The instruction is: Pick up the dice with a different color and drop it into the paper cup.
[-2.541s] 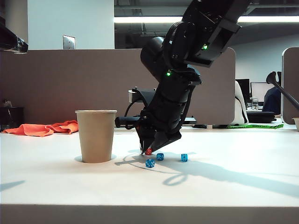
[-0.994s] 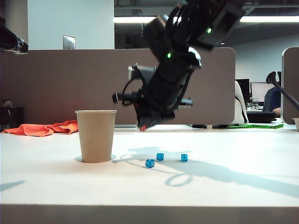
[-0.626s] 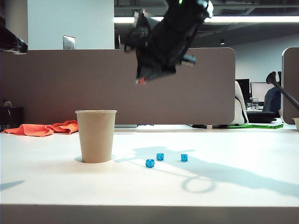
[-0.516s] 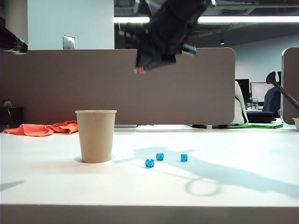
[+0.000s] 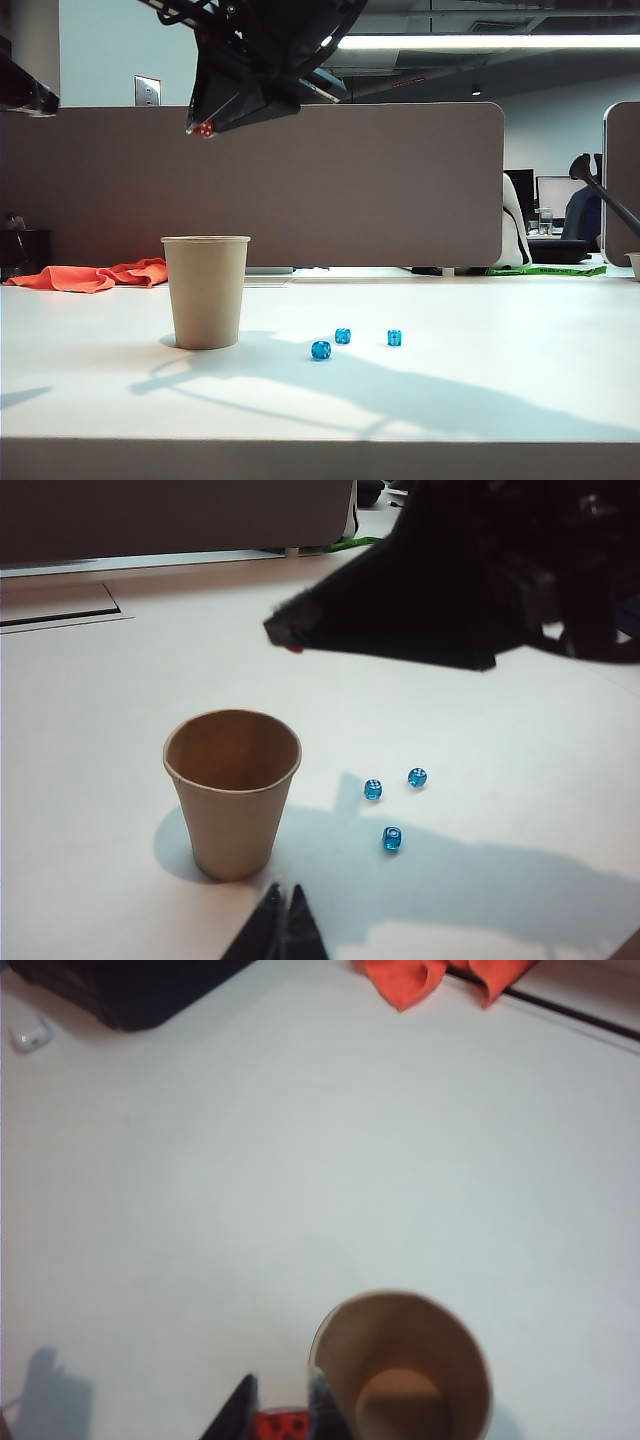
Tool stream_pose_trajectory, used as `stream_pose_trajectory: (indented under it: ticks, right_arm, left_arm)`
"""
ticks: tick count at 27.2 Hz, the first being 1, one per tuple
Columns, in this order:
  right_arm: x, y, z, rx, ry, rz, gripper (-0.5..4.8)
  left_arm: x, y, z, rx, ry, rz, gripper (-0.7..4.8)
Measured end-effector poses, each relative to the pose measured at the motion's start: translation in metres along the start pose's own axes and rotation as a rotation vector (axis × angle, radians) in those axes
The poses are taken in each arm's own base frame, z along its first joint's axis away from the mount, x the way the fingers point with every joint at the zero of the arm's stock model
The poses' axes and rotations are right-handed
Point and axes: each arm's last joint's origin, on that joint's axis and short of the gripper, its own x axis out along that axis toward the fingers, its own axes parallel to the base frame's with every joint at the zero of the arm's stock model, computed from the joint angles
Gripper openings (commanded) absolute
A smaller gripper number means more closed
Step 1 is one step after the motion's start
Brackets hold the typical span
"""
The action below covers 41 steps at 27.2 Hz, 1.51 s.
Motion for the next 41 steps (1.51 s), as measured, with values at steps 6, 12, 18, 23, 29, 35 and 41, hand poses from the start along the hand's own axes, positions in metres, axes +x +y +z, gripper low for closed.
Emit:
stream_pose_trajectory:
  ticks: [6, 12, 18, 23, 29, 35, 41]
  right_arm:
    - [0.001, 0.008, -0.007, -0.009, 0.058, 0.012, 0.44]
    - [0.008, 0.007, -0.013, -0.009, 0.081, 0.008, 0.44]
    - [0.018, 0.005, -0.018, -0.008, 0.09, 0.006, 0.44]
    - [0.024, 0.005, -0.017, -0.009, 0.05, 0.012, 0.44]
    - [0.033, 0.004, -0.025, -0.009, 0.073, 0.007, 0.45]
    - [0.037, 0.001, -0.025, -0.008, 0.047, -0.037, 0.45]
    - [0.04, 0.0, -0.027, -0.008, 0.055, -0.045, 0.69]
  left_arm:
    - [0.0, 0.0, 0.0, 0.0, 0.002, 0.003, -0.06]
    - [0.0, 0.0, 0.0, 0.0, 0.002, 0.004, -0.06]
    - [0.0, 0.0, 0.0, 0.0, 0.003, 0.006, -0.06]
    - [0.0, 0.0, 0.0, 0.0, 0.003, 0.017, -0.06]
    - [0.0, 0.001, 0.0, -0.001, 0.004, 0.018, -0.06]
    - [0.0, 0.001, 0.0, -0.001, 0.004, 0.017, -0.06]
    - [0.0, 0.0, 0.0, 0.0, 0.004, 0.017, -0.06]
